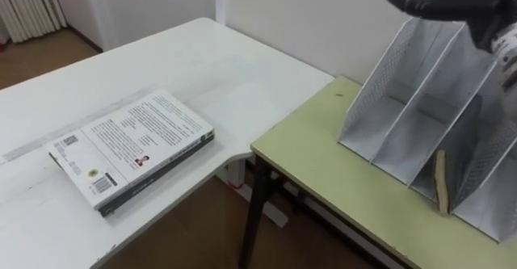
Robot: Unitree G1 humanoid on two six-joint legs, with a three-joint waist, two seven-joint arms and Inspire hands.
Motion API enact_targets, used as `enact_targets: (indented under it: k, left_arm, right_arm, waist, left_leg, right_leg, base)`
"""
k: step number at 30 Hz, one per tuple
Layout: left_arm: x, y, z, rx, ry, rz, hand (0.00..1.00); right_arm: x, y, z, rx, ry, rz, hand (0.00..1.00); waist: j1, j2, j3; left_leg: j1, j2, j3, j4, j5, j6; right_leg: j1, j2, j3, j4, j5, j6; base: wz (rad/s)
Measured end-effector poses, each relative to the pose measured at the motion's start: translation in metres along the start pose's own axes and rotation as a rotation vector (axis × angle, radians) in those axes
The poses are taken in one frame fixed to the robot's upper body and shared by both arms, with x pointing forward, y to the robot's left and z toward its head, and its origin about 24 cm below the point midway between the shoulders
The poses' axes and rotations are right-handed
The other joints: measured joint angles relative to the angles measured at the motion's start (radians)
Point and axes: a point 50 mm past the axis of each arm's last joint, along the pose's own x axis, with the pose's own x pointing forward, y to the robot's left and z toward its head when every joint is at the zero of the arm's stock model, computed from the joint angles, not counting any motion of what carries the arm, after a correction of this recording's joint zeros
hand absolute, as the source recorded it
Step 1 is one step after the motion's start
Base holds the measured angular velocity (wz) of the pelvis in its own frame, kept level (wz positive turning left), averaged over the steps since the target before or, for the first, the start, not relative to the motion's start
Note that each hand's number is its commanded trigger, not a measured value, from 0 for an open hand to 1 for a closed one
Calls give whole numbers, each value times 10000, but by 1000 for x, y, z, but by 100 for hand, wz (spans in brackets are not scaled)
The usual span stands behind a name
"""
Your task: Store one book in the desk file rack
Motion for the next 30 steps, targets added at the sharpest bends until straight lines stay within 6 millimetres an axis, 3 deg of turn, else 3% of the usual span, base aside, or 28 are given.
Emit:
enact_targets:
  k: [6, 12, 14, 15, 17, 18, 20, 22, 25, 27, 29, 30]
  left_arm:
    - [-1, 2, 0, 23, 59, -120, 0]
    - [1, 7, 6, 186, 281, -270, 0]
    - [2, 7, 12, 320, 206, -297, 0]
    - [3, 6, 12, 316, 242, -317, 0]
    - [6, 1, 15, 403, 289, -520, 0]
    - [6, -1, 15, 353, 259, -576, 0]
    - [8, -6, 12, 192, 309, -726, 0]
    - [8, -10, 8, 148, 357, -803, 0]
    - [9, -16, 6, 155, 296, -898, 0]
    - [10, -19, 2, 71, 294, -801, 0]
    - [8, -19, -6, -74, 266, -486, 0]
    - [7, -18, -8, -100, 248, -377, 0]
  right_arm:
    - [-21, 35, -18, 275, 460, 3803, 0]
    - [-63, 67, -73, 410, 2606, 7003, 0]
    - [-101, 73, -112, 405, 4341, 7617, 0]
    - [-111, 75, -122, 380, 4853, 7759, 0]
    - [-156, 79, -161, 465, 6948, 8075, 0]
    - [-168, 79, -170, 556, 7487, 8052, 0]
    - [-217, 81, -202, 817, 9410, 7795, 0]
    - [-249, 81, -218, 1110, 10632, 7540, 0]
    - [-288, 76, -238, 1430, 12290, 6633, 0]
    - [-316, 70, -251, 1793, 13277, 5375, 0]
    - [-352, 64, -264, 2308, 14533, 3238, 0]
    - [-360, 62, -266, 2366, 14798, 2738, 0]
  waist:
    - [258, 53, -42]
    - [812, 28, -28]
    - [1121, -78, -73]
    - [1214, -71, -65]
    - [1374, 52, 2]
    - [1400, 100, 14]
    - [1473, 367, 36]
    - [1390, 513, -32]
    - [1240, 727, -11]
    - [1212, 813, -76]
    - [880, 832, -63]
    - [783, 829, -64]
  left_leg:
    - [-22, -1, -185, 8, 3, -8]
    - [0, -8, -280, 140, 2, -15]
    - [4, -3, -311, 151, -2, -20]
    - [-8, -4, -290, 163, -3, -20]
    - [-274, -28, -418, 394, -50, 7]
    - [-353, -30, -434, 472, -61, 15]
    - [-434, -45, -433, 517, -59, 22]
    - [-491, -60, -436, 522, -15, 26]
    - [-515, -69, -419, 495, 65, 28]
    - [-486, -77, -417, 465, 69, 26]
    - [-385, -90, -446, 430, 70, 25]
    - [-392, -92, -443, 439, 70, 25]
  right_leg:
    - [73, 15, 0, -10, -1, 0]
    - [225, 9, -97, -17, 0, 0]
    - [260, 0, -178, -12, 0, 0]
    - [249, -3, -170, -9, 0, 0]
    - [198, -12, -276, 0, 24, 7]
    - [169, -11, -266, -1, 29, 6]
    - [104, -11, -252, -2, 68, -11]
    - [49, -19, -224, -5, 66, -10]
    - [-32, -31, -184, -44, 65, -10]
    - [-57, -29, -169, -92, 65, -9]
    - [203, -40, -337, -174, 54, 14]
    - [250, -44, -358, -189, 47, 20]
  base:
    - [9]
    - [7]
    - [13]
    - [0]
    - [15]
    - [15]
    - [0]
    - [0]
    - [0]
    - [0]
    - [19]
    - [26]
